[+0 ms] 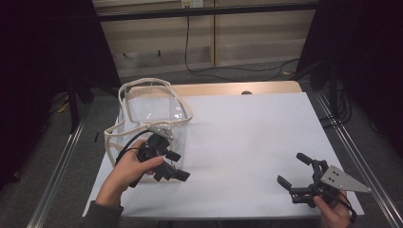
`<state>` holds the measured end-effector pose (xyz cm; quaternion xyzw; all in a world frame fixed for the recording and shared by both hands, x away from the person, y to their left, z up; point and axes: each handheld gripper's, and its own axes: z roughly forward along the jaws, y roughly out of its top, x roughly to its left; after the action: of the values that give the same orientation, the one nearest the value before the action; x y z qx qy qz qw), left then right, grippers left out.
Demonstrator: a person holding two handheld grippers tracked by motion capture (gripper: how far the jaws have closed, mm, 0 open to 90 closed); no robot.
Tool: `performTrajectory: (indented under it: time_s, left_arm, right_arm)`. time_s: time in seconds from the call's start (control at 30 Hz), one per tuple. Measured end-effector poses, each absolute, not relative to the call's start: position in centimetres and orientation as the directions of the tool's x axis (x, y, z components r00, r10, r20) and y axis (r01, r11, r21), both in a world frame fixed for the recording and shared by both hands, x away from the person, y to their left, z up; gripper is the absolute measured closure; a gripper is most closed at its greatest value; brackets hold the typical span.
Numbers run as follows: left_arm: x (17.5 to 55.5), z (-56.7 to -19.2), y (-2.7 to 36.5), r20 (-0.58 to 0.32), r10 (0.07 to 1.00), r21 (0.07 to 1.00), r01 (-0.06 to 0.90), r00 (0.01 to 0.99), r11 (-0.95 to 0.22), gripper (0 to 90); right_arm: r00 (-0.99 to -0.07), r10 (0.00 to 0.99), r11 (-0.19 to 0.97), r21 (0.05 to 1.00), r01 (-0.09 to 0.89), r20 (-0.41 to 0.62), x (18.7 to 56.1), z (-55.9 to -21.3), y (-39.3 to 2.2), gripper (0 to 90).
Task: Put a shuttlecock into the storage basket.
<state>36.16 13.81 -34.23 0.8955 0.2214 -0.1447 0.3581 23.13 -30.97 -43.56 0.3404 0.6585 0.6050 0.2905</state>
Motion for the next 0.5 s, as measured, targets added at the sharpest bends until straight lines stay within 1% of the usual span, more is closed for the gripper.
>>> performTrajectory:
  time_s: [0.5]
  left_arm:
    - [35.7, -35.1, 14.9, -0.436, 0.305, 0.591, 0.524, 0.847, -0.613, 8.3]
  right_arm:
    - [-0.597, 0.802, 0.038, 0.995, 0.092, 0.025, 23.1, -43.5, -31.0, 0.0]
